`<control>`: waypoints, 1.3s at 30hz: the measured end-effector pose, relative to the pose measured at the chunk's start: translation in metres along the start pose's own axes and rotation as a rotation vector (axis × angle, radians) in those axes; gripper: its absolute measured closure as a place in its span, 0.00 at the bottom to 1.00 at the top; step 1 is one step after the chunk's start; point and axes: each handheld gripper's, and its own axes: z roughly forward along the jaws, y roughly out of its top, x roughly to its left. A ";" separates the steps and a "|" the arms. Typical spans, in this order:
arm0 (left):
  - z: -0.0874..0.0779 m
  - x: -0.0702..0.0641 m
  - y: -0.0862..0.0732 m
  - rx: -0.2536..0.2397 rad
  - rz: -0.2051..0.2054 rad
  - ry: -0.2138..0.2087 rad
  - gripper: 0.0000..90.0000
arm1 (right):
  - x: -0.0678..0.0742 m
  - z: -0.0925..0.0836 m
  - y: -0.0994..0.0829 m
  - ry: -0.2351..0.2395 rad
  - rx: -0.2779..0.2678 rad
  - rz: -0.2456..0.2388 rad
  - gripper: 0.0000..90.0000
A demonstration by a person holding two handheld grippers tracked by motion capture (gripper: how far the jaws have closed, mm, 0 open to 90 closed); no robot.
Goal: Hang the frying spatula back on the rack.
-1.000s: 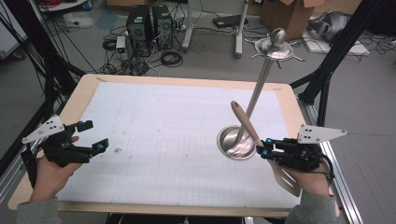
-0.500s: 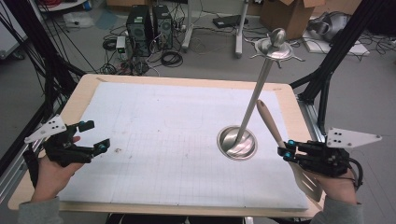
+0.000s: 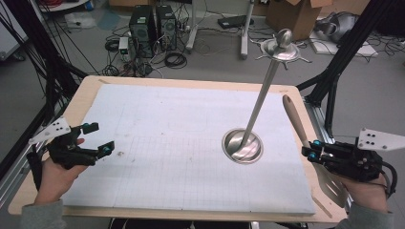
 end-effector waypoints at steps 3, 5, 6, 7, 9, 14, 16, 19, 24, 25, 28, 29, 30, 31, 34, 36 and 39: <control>0.001 0.000 0.000 -0.002 -0.003 -0.002 0.02 | -0.001 -0.004 0.003 -0.007 -0.007 -0.001 0.87; 0.001 0.000 0.000 -0.002 -0.001 -0.004 0.02 | -0.002 -0.007 0.005 -0.018 -0.012 -0.001 0.87; 0.001 0.000 0.000 -0.002 -0.002 -0.003 0.02 | -0.002 -0.008 0.006 -0.019 -0.011 0.002 0.87; 0.001 0.000 0.000 -0.002 -0.002 -0.003 0.02 | -0.002 -0.009 0.007 -0.021 -0.012 0.002 0.87; 0.000 0.000 0.000 -0.002 -0.002 -0.002 0.02 | -0.004 -0.011 0.011 -0.028 -0.012 -0.005 0.87; 0.000 0.001 0.000 -0.003 -0.001 -0.002 0.02 | -0.008 -0.015 0.018 -0.032 -0.020 0.002 0.87; 0.000 0.001 0.000 -0.003 -0.004 -0.001 0.02 | -0.009 -0.017 0.020 -0.040 -0.021 0.001 0.87; 0.000 0.001 -0.001 -0.002 -0.005 -0.001 0.02 | -0.011 -0.022 0.022 -0.040 -0.025 0.007 0.87; 0.000 0.001 -0.001 -0.002 -0.009 -0.004 0.02 | -0.013 -0.031 0.025 -0.047 -0.046 0.008 0.87; 0.001 0.001 -0.001 0.001 -0.007 -0.003 0.02 | -0.014 -0.033 0.026 -0.049 -0.049 0.009 0.87; 0.002 0.000 -0.002 0.002 -0.009 -0.004 0.02 | -0.016 -0.036 0.027 -0.058 -0.055 0.016 0.87; 0.002 0.001 -0.002 0.005 -0.009 -0.003 0.02 | -0.017 -0.037 0.028 -0.063 -0.059 0.018 0.87; 0.002 0.001 -0.002 0.005 -0.010 -0.003 0.02 | -0.018 -0.037 0.029 -0.063 -0.064 0.023 0.87; 0.002 0.001 -0.003 0.006 -0.011 -0.001 0.02 | -0.019 -0.038 0.029 -0.063 -0.065 0.024 0.87; 0.003 0.001 -0.003 0.010 -0.009 -0.003 0.02 | -0.022 -0.037 0.032 -0.072 -0.067 0.037 0.87; 0.002 0.001 -0.003 0.008 -0.009 -0.002 0.02 | -0.025 -0.036 0.034 -0.082 -0.069 0.042 0.87; 0.001 0.001 -0.003 0.005 -0.011 0.001 0.02 | -0.027 -0.033 0.037 -0.090 -0.071 0.064 0.87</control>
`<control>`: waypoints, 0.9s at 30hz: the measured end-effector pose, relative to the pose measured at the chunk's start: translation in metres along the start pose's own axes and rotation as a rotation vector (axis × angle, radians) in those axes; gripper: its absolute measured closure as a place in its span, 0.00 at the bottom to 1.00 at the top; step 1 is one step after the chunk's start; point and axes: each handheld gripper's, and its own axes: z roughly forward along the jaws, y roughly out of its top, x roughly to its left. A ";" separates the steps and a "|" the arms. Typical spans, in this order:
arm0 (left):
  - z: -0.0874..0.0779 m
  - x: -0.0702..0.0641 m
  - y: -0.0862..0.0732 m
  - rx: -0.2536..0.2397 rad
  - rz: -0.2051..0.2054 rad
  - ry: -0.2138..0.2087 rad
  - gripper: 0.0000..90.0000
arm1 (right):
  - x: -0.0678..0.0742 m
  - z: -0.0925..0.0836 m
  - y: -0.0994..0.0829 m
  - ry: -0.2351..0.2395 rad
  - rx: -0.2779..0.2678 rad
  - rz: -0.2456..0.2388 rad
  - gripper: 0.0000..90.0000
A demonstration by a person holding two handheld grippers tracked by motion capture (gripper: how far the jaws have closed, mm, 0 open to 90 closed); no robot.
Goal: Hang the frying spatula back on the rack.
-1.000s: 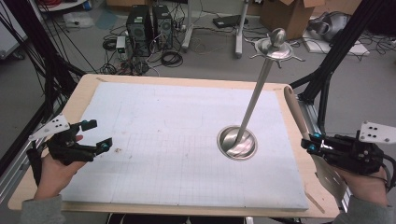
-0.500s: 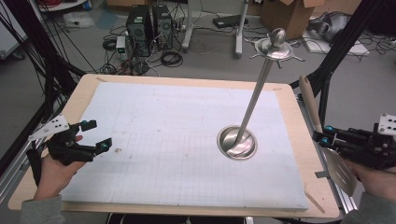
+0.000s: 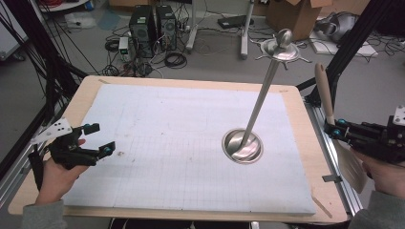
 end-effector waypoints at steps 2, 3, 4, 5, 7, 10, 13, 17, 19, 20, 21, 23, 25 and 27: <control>-0.001 0.001 0.000 -0.001 -0.001 0.002 0.02 | -0.002 0.003 0.001 -0.001 0.005 0.007 0.87; -0.001 0.001 0.000 -0.001 -0.001 0.001 0.02 | -0.003 0.005 0.001 0.000 0.006 0.008 0.87; -0.002 0.001 -0.001 -0.002 -0.004 0.004 0.02 | -0.004 0.006 0.002 0.001 0.004 0.009 0.87; -0.002 0.001 0.000 -0.002 -0.001 0.003 0.02 | -0.005 0.007 0.002 0.005 0.003 0.014 0.87; -0.003 0.001 0.000 -0.004 -0.002 0.005 0.02 | -0.007 0.007 0.003 0.010 -0.002 0.023 0.87; -0.004 0.002 -0.001 -0.004 -0.003 0.009 0.02 | -0.008 0.008 0.004 0.023 -0.015 0.035 0.87; -0.005 0.002 -0.001 -0.006 -0.003 0.011 0.02 | -0.010 0.009 0.004 0.035 -0.019 0.055 0.87; -0.006 0.002 -0.001 -0.007 -0.004 0.013 0.02 | -0.010 0.011 0.004 0.058 -0.012 0.050 0.87; -0.005 0.002 -0.001 -0.003 -0.003 0.011 0.02 | -0.011 0.011 0.004 0.056 -0.004 0.058 0.87; -0.005 0.002 -0.001 -0.002 -0.003 0.011 0.02 | -0.012 0.012 0.004 0.056 -0.006 0.062 0.87; -0.005 0.002 -0.001 -0.001 -0.003 0.012 0.02 | -0.013 0.012 0.003 0.057 -0.007 0.068 0.87; -0.005 0.002 -0.001 -0.003 -0.004 0.011 0.02 | -0.014 0.013 0.003 0.069 -0.014 0.079 0.87; -0.006 0.002 -0.002 -0.005 -0.005 0.012 0.02 | -0.015 0.013 0.003 0.065 -0.012 0.076 0.87; -0.005 0.003 -0.003 -0.003 -0.008 0.014 0.02 | -0.016 0.014 0.003 0.076 -0.014 0.085 0.87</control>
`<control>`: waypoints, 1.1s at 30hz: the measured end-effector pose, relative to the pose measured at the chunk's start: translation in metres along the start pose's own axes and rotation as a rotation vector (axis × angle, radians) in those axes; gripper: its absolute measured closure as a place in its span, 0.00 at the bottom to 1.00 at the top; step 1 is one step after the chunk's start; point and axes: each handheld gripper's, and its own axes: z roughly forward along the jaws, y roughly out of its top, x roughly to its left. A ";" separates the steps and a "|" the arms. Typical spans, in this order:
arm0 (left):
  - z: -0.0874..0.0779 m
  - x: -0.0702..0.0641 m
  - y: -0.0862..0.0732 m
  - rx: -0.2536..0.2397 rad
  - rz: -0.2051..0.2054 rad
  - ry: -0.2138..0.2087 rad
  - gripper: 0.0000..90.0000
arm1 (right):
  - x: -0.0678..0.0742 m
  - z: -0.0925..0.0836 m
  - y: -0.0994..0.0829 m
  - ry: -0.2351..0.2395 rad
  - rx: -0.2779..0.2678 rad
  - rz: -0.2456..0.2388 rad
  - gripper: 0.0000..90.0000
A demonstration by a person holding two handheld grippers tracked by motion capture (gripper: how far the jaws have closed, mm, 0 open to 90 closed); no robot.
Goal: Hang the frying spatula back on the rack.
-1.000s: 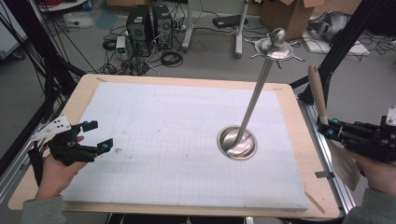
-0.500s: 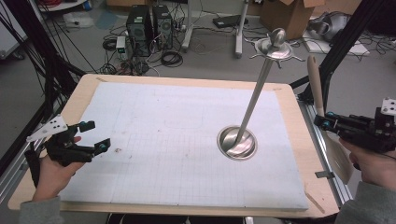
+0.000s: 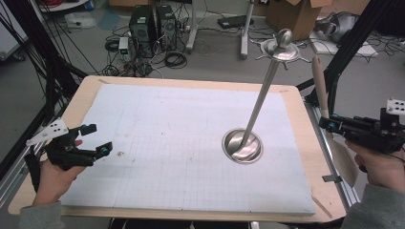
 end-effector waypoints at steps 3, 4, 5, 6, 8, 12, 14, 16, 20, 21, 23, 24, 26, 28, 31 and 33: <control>0.001 0.000 -0.001 0.002 -0.001 -0.001 0.02 | -0.001 0.001 -0.001 0.006 0.001 0.002 0.87; 0.001 0.000 -0.001 0.005 0.003 -0.001 0.02 | -0.002 0.002 -0.001 0.007 0.001 0.004 0.87; 0.001 0.000 0.000 0.006 0.003 -0.002 0.02 | -0.002 0.002 -0.001 0.007 0.004 0.009 0.87; 0.001 -0.001 -0.001 0.005 0.002 -0.002 0.02 | -0.003 0.003 -0.001 0.006 0.008 0.010 0.87; 0.001 -0.001 -0.001 0.006 0.002 -0.001 0.02 | -0.004 0.004 -0.001 0.011 0.004 0.014 0.87; 0.000 0.001 -0.001 0.004 -0.002 0.002 0.02 | -0.005 0.006 -0.002 0.026 0.002 0.022 0.87; -0.001 0.001 -0.001 0.001 -0.002 0.003 0.02 | -0.006 0.008 -0.003 0.027 0.005 0.026 0.87; -0.001 0.001 -0.001 0.000 -0.004 0.004 0.02 | -0.007 0.010 -0.003 0.036 0.004 0.029 0.87; 0.000 0.001 -0.001 0.004 -0.002 0.003 0.02 | -0.007 0.013 -0.002 0.043 0.008 0.029 0.87; 0.000 0.001 -0.001 0.005 -0.002 0.002 0.02 | -0.007 0.014 -0.002 0.049 0.006 0.026 0.87; 0.000 0.001 -0.001 0.005 -0.001 0.002 0.02 | -0.007 0.015 -0.002 0.050 0.009 0.031 0.87; 0.000 0.001 -0.001 0.005 -0.001 0.002 0.02 | -0.007 0.016 -0.002 0.051 0.012 0.032 0.87; 0.000 0.001 -0.001 0.005 -0.002 0.003 0.02 | -0.006 0.018 -0.002 0.051 0.017 0.031 0.87; -0.001 0.001 -0.001 0.003 -0.005 0.004 0.02 | -0.006 0.019 -0.002 0.053 0.016 0.031 0.87; -0.001 0.002 -0.001 0.003 -0.005 0.004 0.02 | -0.006 0.022 -0.002 0.056 0.017 0.033 0.87; 0.000 0.002 -0.001 0.006 -0.005 0.004 0.02 | -0.006 0.024 -0.002 0.057 0.020 0.034 0.87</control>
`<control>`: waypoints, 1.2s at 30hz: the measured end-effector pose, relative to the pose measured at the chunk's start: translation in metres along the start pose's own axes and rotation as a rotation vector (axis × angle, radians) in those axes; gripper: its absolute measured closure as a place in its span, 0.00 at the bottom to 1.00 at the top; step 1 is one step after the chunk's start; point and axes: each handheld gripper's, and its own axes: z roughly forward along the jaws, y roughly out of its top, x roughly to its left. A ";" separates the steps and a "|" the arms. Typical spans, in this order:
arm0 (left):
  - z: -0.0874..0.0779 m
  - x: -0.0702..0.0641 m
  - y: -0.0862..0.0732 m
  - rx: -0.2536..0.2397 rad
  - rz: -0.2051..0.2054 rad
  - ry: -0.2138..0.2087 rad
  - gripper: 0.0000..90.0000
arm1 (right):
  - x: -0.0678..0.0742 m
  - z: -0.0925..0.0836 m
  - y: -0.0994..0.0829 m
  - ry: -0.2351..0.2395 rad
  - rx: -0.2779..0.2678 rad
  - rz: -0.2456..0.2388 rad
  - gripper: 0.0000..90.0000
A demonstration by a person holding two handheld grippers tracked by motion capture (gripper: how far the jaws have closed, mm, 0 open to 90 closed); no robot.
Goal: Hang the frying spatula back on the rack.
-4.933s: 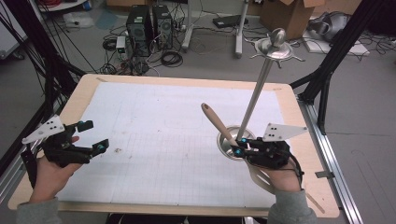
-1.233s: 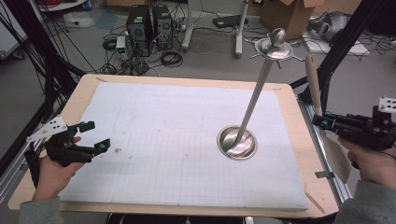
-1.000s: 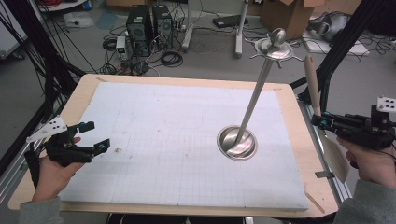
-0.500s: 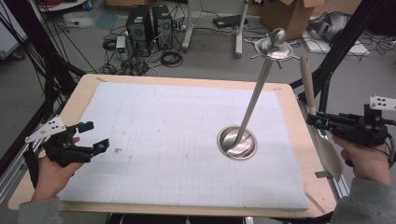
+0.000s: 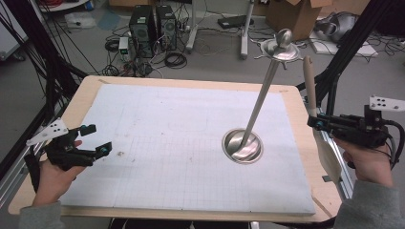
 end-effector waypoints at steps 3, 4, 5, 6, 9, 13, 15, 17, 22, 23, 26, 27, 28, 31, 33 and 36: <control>0.000 0.000 0.000 0.001 0.002 -0.002 0.02 | 0.000 0.003 0.000 0.008 -0.001 -0.003 0.87; 0.000 0.000 0.000 0.001 0.002 -0.001 0.02 | 0.000 0.003 0.000 0.011 -0.002 -0.002 0.87; 0.000 0.000 0.000 0.001 0.002 -0.002 0.02 | 0.000 0.004 -0.001 0.009 -0.002 -0.003 0.87; 0.000 0.000 0.000 0.002 0.002 -0.002 0.02 | -0.001 0.005 -0.001 0.005 0.001 0.000 0.87; 0.001 0.000 0.000 0.001 -0.002 0.000 0.02 | -0.001 0.009 -0.002 0.008 0.007 0.000 0.87; 0.001 0.000 -0.001 0.003 -0.001 0.000 0.02 | -0.001 0.014 -0.003 0.007 0.012 -0.001 0.87; 0.001 0.000 -0.001 0.005 -0.004 -0.004 0.02 | -0.002 0.017 -0.004 0.010 0.017 0.000 0.87; 0.002 -0.001 0.000 0.006 -0.002 -0.006 0.02 | -0.002 0.020 -0.004 0.014 0.019 -0.001 0.87; 0.002 -0.001 -0.001 0.005 -0.005 -0.005 0.02 | -0.003 0.026 -0.004 0.011 0.024 -0.006 0.87; 0.002 0.000 -0.001 0.005 -0.006 -0.004 0.02 | -0.003 0.027 -0.004 0.012 0.029 -0.006 0.87; 0.002 0.000 -0.001 0.006 -0.004 -0.004 0.02 | -0.004 0.030 -0.004 0.009 0.031 -0.012 0.87; 0.002 -0.001 -0.001 0.005 -0.005 -0.005 0.02 | -0.003 0.031 -0.004 0.007 0.033 -0.010 0.87; 0.002 -0.001 -0.001 0.004 -0.005 -0.005 0.02 | -0.003 0.032 -0.004 0.005 0.030 -0.015 0.87; 0.002 -0.001 -0.001 0.006 -0.004 -0.005 0.02 | -0.003 0.034 -0.004 0.001 0.034 -0.014 0.87; 0.002 -0.001 -0.001 0.005 -0.005 -0.005 0.02 | -0.002 0.036 -0.003 -0.008 0.037 -0.018 0.87; 0.002 0.000 -0.001 0.005 -0.003 -0.004 0.02 | -0.002 0.039 -0.003 -0.015 0.039 -0.029 0.87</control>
